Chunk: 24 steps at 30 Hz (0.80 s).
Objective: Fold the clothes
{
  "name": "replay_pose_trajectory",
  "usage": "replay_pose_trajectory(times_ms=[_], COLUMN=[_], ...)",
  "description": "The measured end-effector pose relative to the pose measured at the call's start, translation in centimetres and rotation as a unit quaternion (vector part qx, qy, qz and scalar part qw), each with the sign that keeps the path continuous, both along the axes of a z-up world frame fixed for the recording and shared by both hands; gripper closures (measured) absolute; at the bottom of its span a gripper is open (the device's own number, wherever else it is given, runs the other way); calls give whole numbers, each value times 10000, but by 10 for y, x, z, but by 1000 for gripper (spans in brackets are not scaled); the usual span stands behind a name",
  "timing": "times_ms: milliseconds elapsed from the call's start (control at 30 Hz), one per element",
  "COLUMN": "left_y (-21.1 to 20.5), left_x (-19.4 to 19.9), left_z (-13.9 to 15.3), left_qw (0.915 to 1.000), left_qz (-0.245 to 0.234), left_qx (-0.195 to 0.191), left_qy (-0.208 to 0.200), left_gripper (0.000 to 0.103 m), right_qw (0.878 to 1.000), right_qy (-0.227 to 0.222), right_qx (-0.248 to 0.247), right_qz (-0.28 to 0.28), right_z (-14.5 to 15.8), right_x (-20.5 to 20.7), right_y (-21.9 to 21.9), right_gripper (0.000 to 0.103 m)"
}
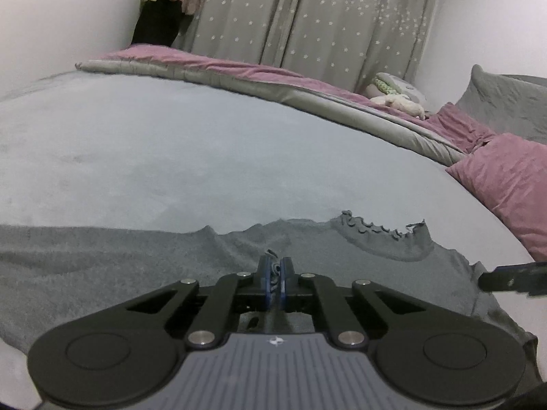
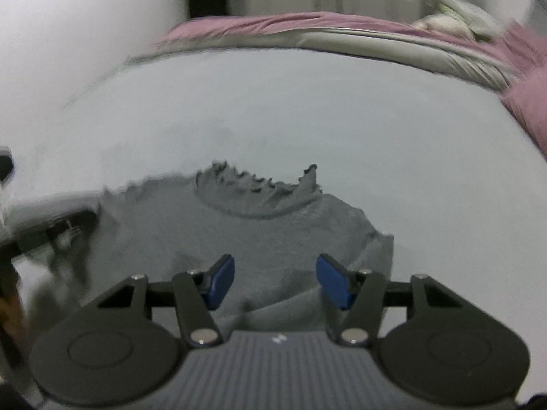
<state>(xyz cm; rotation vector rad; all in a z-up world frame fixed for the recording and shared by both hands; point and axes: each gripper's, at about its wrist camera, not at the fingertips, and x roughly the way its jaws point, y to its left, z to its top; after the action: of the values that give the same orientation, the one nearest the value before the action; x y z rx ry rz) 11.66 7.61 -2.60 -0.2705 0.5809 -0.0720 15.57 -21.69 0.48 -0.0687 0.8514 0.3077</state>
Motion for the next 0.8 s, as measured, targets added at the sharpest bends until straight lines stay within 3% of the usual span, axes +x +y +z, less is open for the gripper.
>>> replay_pose_trajectory(times_ms=[133, 267, 333, 400, 433, 467, 800], left_y=[4, 5, 3, 0, -2, -3, 4], left_x=[4, 7, 8, 8, 8, 8, -6], left_z=[-4, -6, -9, -10, -11, -11, 5], left_qw=[9997, 9995, 9991, 9992, 9993, 9993, 9991], left_qz=[-34, -61, -122, -119, -117, -111, 288], left_qx=[-131, -200, -201, -109, -63, -24, -105], left_qy=[179, 252, 351, 354, 355, 349, -305], left_gripper=[99, 79, 79, 81, 85, 99, 100], right_qw=[9988, 9966, 9971, 9976, 9978, 9979, 9977], right_qy=[198, 400, 341, 260, 204, 117, -644], right_qx=[-312, -502, -391, -334, -339, -390, -118], right_qz=[336, 515, 548, 540, 528, 507, 185], right_z=[-16, -34, -37, -36, -35, -34, -6], right_x=[7, 10, 5, 0, -3, -6, -19], right_y=[4, 7, 6, 7, 8, 10, 10], right_gripper=[54, 67, 77, 92, 93, 94, 96])
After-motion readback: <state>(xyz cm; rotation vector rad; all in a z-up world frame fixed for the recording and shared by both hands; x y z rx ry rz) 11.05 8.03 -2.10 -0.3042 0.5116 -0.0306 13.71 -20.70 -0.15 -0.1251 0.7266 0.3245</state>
